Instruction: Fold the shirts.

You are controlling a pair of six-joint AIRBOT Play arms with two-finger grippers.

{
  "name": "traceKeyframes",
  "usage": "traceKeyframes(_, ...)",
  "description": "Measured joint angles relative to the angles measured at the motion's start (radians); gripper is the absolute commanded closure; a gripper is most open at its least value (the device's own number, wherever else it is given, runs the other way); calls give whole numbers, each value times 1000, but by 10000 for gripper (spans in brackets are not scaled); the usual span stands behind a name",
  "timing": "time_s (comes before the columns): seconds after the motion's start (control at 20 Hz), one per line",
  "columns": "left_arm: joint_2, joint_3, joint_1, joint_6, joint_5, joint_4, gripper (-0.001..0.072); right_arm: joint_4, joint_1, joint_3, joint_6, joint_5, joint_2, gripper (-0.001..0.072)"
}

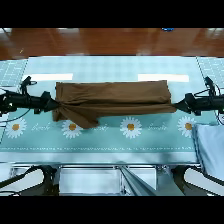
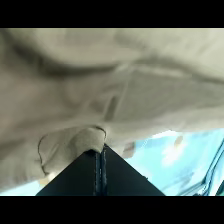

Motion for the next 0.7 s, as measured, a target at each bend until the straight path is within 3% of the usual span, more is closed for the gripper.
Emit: traceKeyframes(0.7, -474, 538, -94, -108, 41, -60, 694, 24, 129, 498, 104, -88, -436, 683)
